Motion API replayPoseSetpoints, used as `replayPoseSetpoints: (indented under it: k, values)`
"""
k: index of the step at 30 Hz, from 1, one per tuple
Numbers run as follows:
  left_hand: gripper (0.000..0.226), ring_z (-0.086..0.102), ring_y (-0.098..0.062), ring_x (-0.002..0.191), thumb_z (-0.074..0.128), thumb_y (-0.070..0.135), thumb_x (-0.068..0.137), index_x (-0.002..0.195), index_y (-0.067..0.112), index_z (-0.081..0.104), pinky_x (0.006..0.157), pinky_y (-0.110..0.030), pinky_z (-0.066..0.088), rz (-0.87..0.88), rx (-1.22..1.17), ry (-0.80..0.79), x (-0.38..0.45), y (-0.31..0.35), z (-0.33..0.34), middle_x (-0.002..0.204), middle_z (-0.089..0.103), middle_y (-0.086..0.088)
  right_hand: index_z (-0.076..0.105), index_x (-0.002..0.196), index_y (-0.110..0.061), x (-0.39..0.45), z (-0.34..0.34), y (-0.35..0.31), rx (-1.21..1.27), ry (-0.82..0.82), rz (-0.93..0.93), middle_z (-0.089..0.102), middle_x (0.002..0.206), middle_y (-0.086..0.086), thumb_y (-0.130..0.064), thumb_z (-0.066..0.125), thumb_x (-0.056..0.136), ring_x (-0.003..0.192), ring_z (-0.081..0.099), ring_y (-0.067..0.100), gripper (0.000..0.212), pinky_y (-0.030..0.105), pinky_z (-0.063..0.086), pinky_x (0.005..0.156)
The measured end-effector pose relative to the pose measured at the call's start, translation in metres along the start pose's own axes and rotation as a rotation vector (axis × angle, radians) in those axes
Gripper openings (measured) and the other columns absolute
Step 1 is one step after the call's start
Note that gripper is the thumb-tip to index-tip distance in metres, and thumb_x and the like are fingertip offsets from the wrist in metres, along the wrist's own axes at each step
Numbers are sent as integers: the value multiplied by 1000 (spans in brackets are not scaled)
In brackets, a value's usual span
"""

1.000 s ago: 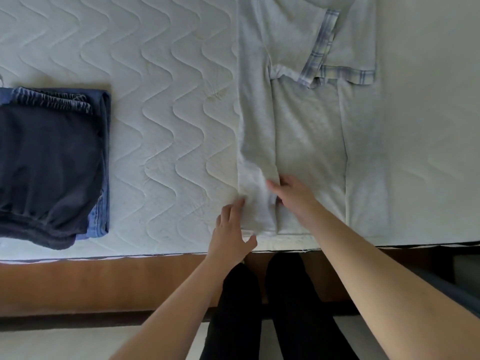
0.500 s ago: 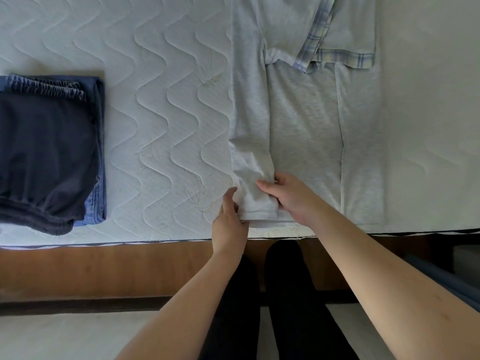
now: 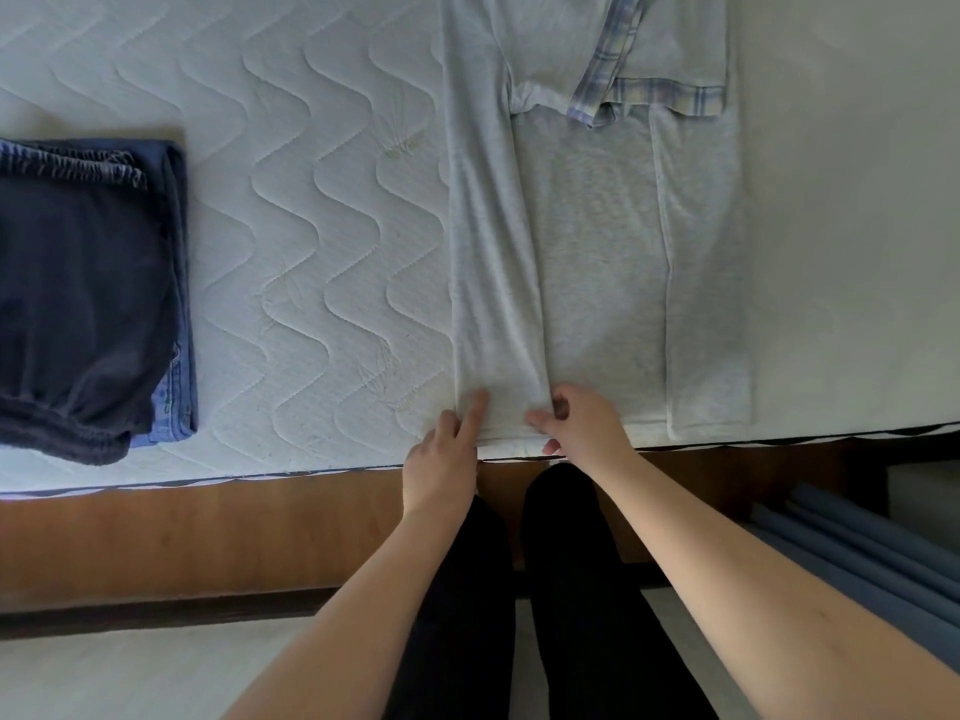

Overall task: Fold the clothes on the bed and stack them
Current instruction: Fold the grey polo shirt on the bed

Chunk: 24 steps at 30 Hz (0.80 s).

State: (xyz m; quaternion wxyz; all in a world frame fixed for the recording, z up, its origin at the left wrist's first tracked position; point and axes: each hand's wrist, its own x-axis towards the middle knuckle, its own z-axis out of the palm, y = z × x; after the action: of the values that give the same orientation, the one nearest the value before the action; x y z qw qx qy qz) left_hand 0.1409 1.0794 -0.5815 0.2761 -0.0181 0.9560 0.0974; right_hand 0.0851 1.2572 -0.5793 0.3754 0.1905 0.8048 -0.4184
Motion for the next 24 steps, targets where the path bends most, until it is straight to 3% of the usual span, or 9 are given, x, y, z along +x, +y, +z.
replayPoseSetpoints:
  k: [3,6,10,12,15,19,22,24]
  values:
    - [74,52,-21,80,49,17,93,155,31,11,61,-32,35,30,5,-5,1,-1,-1,111,51,-2,60,92,-13,-3,-1,0,-84,68,-13,68,86,7,-33,67,89,51,66,13,22,31,50,57]
    - [65,56,-26,81,53,19,90,151,23,30,59,-36,42,53,-74,29,2,-3,-5,108,55,-5,61,94,-17,-7,-1,-4,-176,112,-43,66,82,-2,-42,62,90,69,65,18,25,38,54,68]
    - [35,58,-31,63,69,6,76,110,4,63,49,-36,45,108,-76,121,2,-9,-8,85,59,-11,60,99,-21,-5,-1,-8,-224,169,-55,64,83,-5,-42,59,91,76,60,16,22,32,48,67]
    - [26,60,-32,65,68,4,78,104,4,63,52,-38,46,123,-84,84,1,-12,-8,85,61,-11,60,98,-17,-3,0,-8,-300,144,-38,64,82,0,-36,57,93,76,61,20,20,34,49,67]
    - [28,62,-33,82,56,6,89,116,9,59,65,-41,46,129,-83,6,2,-14,-6,99,62,-9,59,95,-15,-2,2,-10,-326,136,14,65,81,5,-33,56,94,75,63,24,18,38,53,69]
    - [28,60,-25,94,48,19,95,123,16,52,72,-35,44,147,-56,-51,7,-14,-11,109,61,-2,58,88,-17,-4,-2,-13,-416,99,63,64,78,2,-33,58,90,73,62,23,16,34,51,66]
    - [33,59,-21,94,46,41,95,117,19,56,71,-34,49,203,-57,-41,12,-18,-21,104,61,2,57,91,-19,-4,-12,-17,-363,142,49,61,80,-5,-43,58,90,77,60,20,25,33,50,68]
    - [34,60,-20,90,44,43,96,108,17,63,69,-34,51,230,-81,5,22,-19,-31,98,60,1,57,97,-20,2,-21,-23,-267,210,4,57,80,-11,-45,59,90,81,58,16,26,30,46,69]
